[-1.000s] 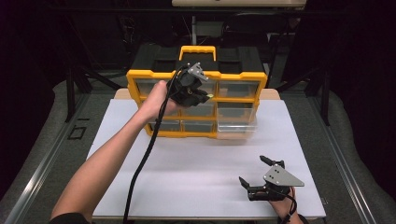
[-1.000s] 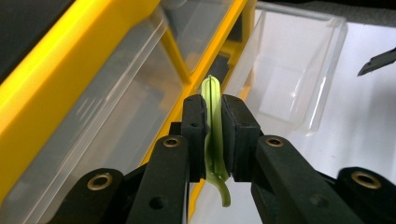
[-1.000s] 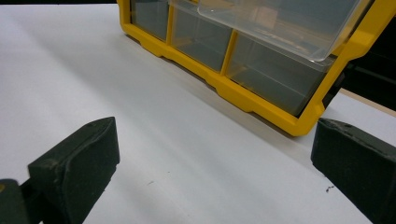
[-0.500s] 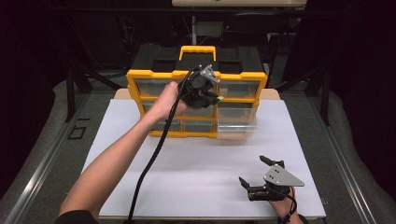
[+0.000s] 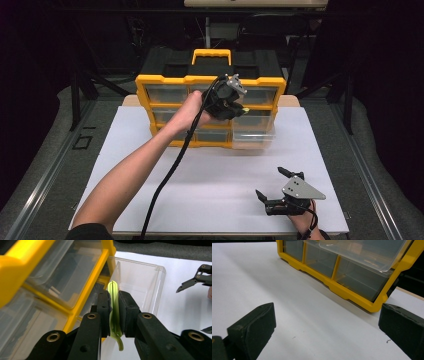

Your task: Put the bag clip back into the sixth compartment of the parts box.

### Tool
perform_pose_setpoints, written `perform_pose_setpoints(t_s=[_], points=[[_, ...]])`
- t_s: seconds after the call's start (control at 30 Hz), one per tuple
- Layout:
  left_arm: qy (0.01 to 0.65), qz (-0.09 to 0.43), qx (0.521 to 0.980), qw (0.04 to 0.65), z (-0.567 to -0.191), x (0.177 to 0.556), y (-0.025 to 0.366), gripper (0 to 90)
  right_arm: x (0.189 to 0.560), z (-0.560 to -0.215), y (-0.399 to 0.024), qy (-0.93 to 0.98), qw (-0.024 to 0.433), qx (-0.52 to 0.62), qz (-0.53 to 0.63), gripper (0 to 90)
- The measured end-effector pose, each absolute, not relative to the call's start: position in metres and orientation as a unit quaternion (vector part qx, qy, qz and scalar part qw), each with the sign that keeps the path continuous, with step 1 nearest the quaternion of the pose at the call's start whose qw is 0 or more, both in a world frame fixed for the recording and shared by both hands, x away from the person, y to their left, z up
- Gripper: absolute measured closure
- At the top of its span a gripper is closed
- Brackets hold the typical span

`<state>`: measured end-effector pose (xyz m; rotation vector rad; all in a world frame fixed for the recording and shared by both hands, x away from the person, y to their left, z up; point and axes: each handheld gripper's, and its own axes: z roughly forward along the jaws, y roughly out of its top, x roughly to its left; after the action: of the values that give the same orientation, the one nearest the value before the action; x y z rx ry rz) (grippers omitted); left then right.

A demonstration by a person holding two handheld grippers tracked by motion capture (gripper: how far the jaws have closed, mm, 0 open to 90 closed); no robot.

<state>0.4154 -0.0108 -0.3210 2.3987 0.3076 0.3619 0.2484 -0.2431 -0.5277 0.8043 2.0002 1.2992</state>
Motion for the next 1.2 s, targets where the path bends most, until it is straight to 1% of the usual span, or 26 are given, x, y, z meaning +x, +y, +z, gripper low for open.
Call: perform_pose_setpoints(t_s=[0.27,0.3,0.33,0.37,0.47,0.53,0.6,0.63,0.7,0.83,1.0,1.03,1.07,1.13,1.2], points=[[0.118,0.132,0.928,0.328,-0.332,0.419,-0.025,79.6,0.249,-0.528,-0.243,0.758,0.304,0.304,0.490,0.6],[0.121,0.123,0.930,0.324,-0.337,0.421,-0.029,75.1,0.249,-0.528,-0.243,0.759,0.304,0.304,0.490,0.6],[0.123,0.121,0.932,0.319,-0.339,0.422,-0.030,62.8,0.249,-0.528,-0.243,0.759,0.303,0.305,0.489,0.6],[0.123,0.120,0.932,0.319,-0.340,0.422,-0.029,54.0,0.249,-0.528,-0.243,0.759,0.303,0.304,0.490,0.6],[0.128,0.115,0.928,0.330,-0.340,0.421,-0.020,39.5,0.249,-0.528,-0.243,0.760,0.300,0.305,0.490,0.4],[0.126,0.112,0.924,0.342,-0.337,0.417,-0.010,28.2,0.250,-0.529,-0.243,0.760,0.298,0.306,0.490,0.4],[0.125,0.115,0.923,0.344,-0.335,0.415,-0.005,23.1,0.250,-0.529,-0.243,0.760,0.295,0.308,0.491,0.3],[0.125,0.117,0.922,0.348,-0.333,0.410,0.005,19.5,0.250,-0.529,-0.243,0.761,0.297,0.305,0.490,0.3],[0.126,0.122,0.919,0.353,-0.333,0.408,0.009,16.8,0.250,-0.529,-0.243,0.760,0.296,0.306,0.491,0.1],[0.142,0.128,0.909,0.370,-0.335,0.402,0.034,12.4,0.251,-0.528,-0.243,0.760,0.295,0.306,0.491,0.0],[0.160,0.129,0.904,0.376,-0.340,0.399,0.052,3.3,0.250,-0.528,-0.242,0.760,0.294,0.308,0.491,0.0],[0.163,0.129,0.903,0.377,-0.342,0.398,0.057,3.3,0.251,-0.528,-0.243,0.760,0.294,0.309,0.491,0.0],[0.166,0.131,0.902,0.377,-0.343,0.396,0.062,0.1,0.251,-0.529,-0.242,0.759,0.294,0.309,0.492,0.0],[0.178,0.131,0.897,0.382,-0.349,0.389,0.075,0.1,0.251,-0.528,-0.243,0.759,0.294,0.309,0.492,0.0],[0.179,0.132,0.897,0.381,-0.351,0.387,0.079,0.1,0.251,-0.528,-0.243,0.759,0.294,0.309,0.493,0.0]])
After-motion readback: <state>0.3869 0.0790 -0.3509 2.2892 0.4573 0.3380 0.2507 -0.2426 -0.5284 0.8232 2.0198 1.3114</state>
